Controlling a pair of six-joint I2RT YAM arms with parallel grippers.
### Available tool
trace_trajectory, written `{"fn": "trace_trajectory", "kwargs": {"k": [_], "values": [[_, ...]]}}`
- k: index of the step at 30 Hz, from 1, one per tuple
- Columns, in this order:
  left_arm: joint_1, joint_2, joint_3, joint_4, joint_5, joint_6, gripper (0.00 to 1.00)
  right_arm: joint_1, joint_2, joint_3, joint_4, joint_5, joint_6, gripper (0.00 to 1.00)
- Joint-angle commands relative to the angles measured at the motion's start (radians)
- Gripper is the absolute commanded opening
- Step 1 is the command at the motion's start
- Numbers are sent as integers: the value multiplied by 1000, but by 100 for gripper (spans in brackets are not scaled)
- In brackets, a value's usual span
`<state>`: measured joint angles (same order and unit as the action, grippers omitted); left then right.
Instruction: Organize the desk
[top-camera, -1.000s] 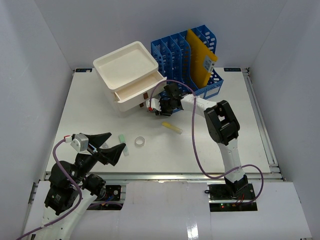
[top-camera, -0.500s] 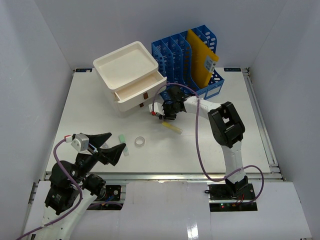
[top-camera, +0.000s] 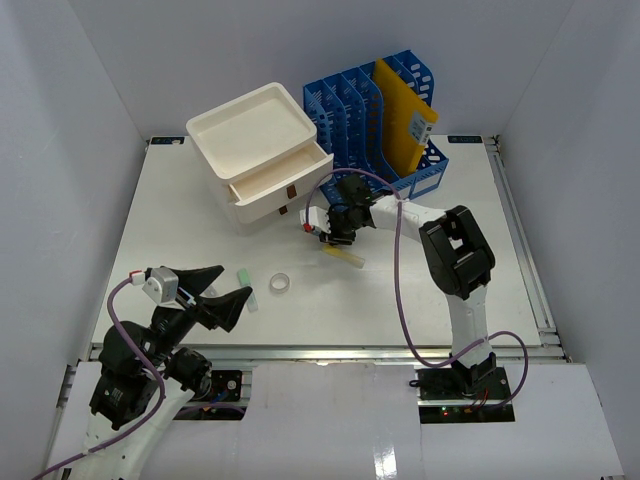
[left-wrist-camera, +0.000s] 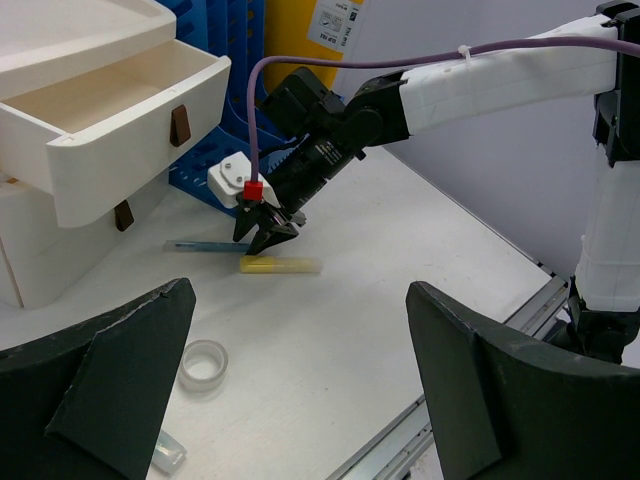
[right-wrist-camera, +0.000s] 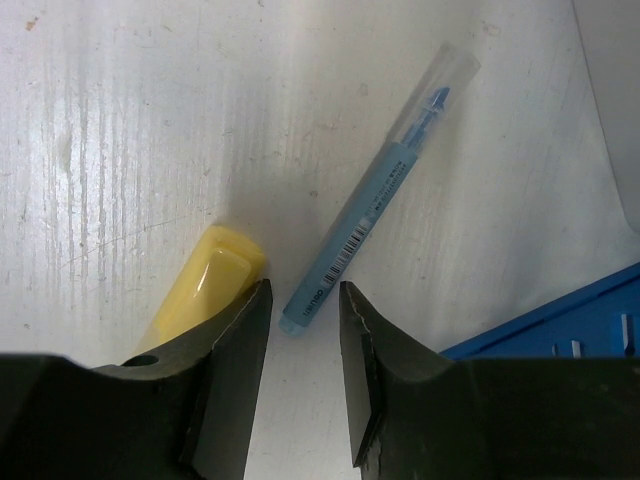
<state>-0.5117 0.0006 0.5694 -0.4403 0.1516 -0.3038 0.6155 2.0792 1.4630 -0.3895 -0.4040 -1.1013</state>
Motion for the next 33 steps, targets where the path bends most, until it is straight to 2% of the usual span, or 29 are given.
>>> {"fn": "trace_trajectory", "kwargs": {"k": [1, 4, 9, 19, 21, 33], "values": [[1, -47, -3, 9, 16, 6, 98, 23, 60, -18, -92, 73, 113, 45], [1, -47, -3, 9, 16, 5, 98, 26, 78, 18, -74, 89, 181, 48], [2, -47, -3, 9, 14, 6, 98, 39, 86, 18, -48, 101, 193, 49], [2, -47, -4, 9, 13, 5, 98, 50, 114, 29, -141, 90, 150, 26], [2, -48, -5, 8, 15, 5, 98, 50, 104, 19, -139, 91, 151, 8], [2, -40, -7, 9, 10, 5, 98, 46, -88, 8, -75, 100, 159, 8]]}}
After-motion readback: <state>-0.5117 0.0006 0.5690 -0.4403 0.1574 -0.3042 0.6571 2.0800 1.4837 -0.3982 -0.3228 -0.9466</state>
